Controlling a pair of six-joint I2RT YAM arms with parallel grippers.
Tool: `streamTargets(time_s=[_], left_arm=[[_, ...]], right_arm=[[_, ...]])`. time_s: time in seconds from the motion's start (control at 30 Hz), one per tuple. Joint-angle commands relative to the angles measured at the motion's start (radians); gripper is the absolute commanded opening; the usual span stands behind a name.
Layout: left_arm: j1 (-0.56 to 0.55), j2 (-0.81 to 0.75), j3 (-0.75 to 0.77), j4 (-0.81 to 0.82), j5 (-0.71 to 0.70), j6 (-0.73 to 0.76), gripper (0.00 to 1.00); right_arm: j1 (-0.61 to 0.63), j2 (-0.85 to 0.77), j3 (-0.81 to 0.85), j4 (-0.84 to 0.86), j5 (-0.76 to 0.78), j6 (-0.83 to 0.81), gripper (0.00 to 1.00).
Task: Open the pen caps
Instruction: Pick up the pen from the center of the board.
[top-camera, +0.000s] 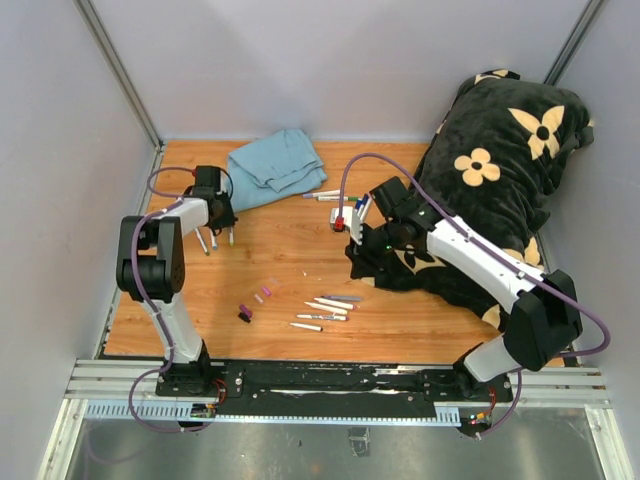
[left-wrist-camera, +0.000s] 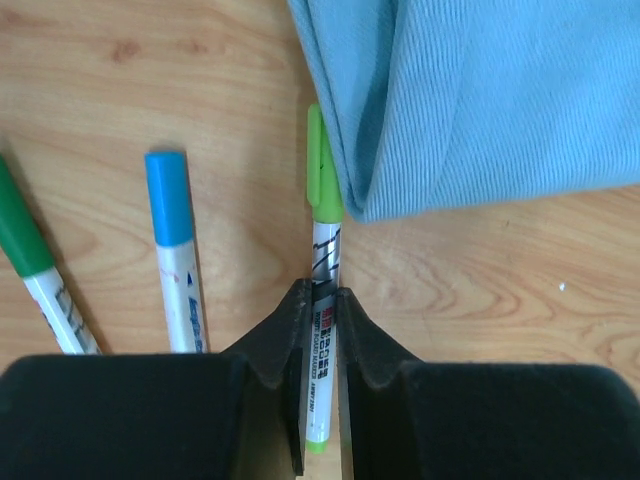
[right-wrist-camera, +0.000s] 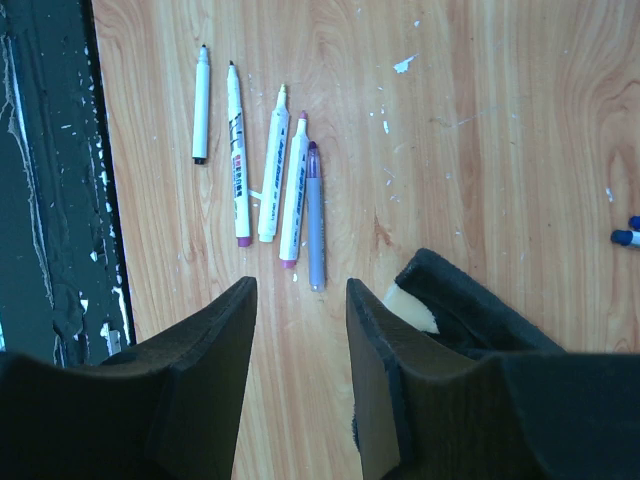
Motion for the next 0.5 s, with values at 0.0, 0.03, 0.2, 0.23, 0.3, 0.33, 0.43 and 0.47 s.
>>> streamTargets(time_s=[0.0, 0.03, 0.2, 0.23, 0.3, 0.33, 0.43, 0.47], left_arm=[[-0.003, -0.055, -0.108, -0.016, 0.065, -0.072, 0.07], [-0.007, -0.071, -0.127, 0.001, 0.072, -0.082, 0.07], [-0.036, -0.167, -0.224, 0.087, 0.078, -0.122, 0.00], [-0.041, -0.188, -0.244, 0.105, 0.077, -0.131, 0.00], [-0.049, -0.232, -0.290, 0.149, 0.078, -0.151, 0.00], [-0.054, -0.259, -0.318, 0.172, 0.077, -0.160, 0.00], [-0.067, -0.344, -0.406, 0.252, 0.077, -0.197, 0.00], [-0.073, -0.374, -0.449, 0.286, 0.081, -0.212, 0.00]], right_arm=[[-0.026, -0.023, -0.005, -0.002, -0.036, -0.006, 0.42], [-0.026, -0.022, -0.007, -0.002, -0.038, -0.005, 0.42], [-0.026, -0.021, -0.008, -0.002, -0.053, -0.002, 0.42], [-0.026, -0.021, -0.010, -0.003, -0.056, -0.002, 0.42], [-0.026, -0.021, -0.011, -0.002, -0.060, -0.002, 0.42], [-0.026, -0.021, -0.010, 0.000, -0.061, -0.001, 0.42], [-0.028, -0.021, -0.015, 0.003, -0.074, 0.004, 0.42], [-0.029, -0.021, -0.015, 0.004, -0.081, 0.006, 0.42]])
